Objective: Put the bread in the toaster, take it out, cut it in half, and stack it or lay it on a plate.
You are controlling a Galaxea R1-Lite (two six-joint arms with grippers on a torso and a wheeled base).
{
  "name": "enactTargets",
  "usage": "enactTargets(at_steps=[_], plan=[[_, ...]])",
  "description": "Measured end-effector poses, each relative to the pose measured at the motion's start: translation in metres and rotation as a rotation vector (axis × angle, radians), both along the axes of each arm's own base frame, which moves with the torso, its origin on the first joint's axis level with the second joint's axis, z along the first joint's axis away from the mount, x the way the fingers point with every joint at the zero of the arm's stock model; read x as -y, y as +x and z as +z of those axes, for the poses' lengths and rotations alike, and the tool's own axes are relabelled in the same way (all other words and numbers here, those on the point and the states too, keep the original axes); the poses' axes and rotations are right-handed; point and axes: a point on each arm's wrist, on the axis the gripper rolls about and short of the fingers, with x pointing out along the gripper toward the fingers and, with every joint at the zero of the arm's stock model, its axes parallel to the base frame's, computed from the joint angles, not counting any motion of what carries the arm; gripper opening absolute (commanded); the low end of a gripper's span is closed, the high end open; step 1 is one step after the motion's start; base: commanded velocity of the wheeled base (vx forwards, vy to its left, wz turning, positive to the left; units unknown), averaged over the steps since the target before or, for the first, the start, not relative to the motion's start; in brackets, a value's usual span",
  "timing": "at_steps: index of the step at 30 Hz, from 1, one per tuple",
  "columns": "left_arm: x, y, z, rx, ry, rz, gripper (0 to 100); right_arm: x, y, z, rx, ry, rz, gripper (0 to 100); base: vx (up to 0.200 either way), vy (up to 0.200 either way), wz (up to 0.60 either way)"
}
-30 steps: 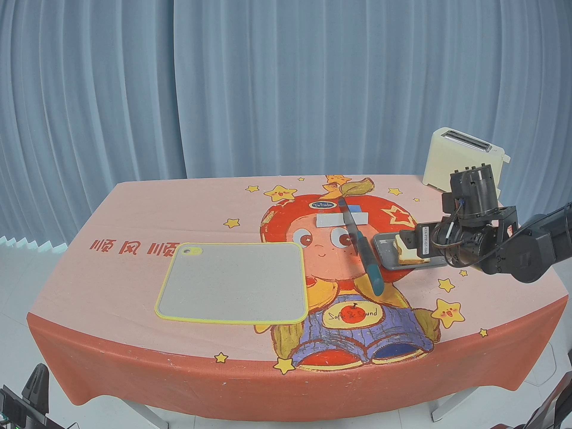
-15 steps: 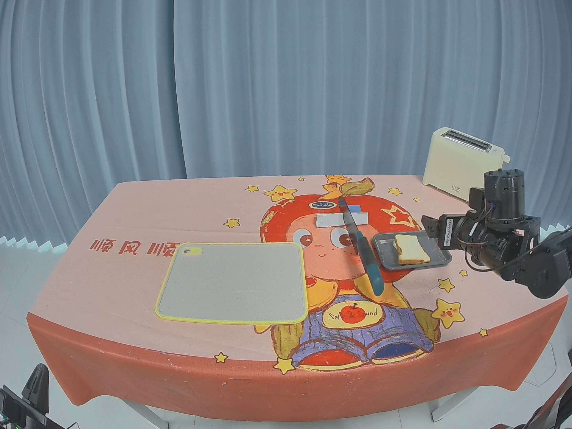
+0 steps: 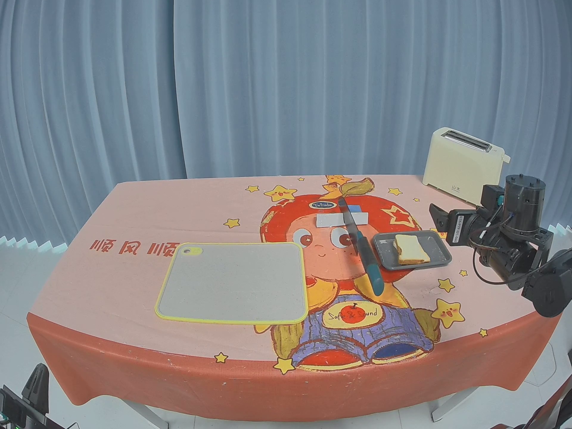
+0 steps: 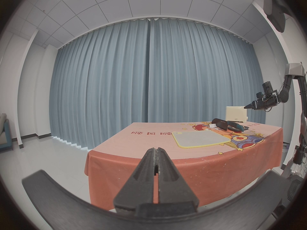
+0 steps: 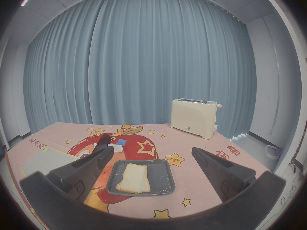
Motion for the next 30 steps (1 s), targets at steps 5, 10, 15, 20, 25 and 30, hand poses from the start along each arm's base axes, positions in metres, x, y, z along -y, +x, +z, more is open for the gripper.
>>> enactTargets(at_steps=[5, 10, 15, 20, 25, 30], plan=[[0.000, 0.000, 0.000, 0.000, 0.000, -0.001, 0, 0.001, -0.003, -0.004, 0.007, -0.012, 0.000, 100, 0.000, 0.000, 0.00], [0.000, 0.000, 0.000, 0.000, 0.000, 0.000, 0, 0.005, -0.004, -0.004, 0.026, -0.018, -0.010, 100, 0.000, 0.000, 0.00], [0.000, 0.000, 0.000, 0.000, 0.000, 0.000, 0, 0.007, -0.004, -0.003, 0.045, -0.026, -0.013, 100, 0.000, 0.000, 0.00], [0.000, 0.000, 0.000, 0.000, 0.000, -0.001, 0, 0.006, -0.005, -0.003, 0.043, -0.035, -0.007, 100, 0.000, 0.000, 0.00], [0.000, 0.000, 0.000, 0.000, 0.000, -0.001, 0, 0.006, -0.009, -0.003, 0.042, -0.041, 0.001, 100, 0.000, 0.000, 0.00], [0.000, 0.000, 0.000, 0.000, 0.000, 0.000, 0, 0.007, -0.013, -0.001, 0.048, -0.046, 0.005, 100, 0.000, 0.000, 0.00]])
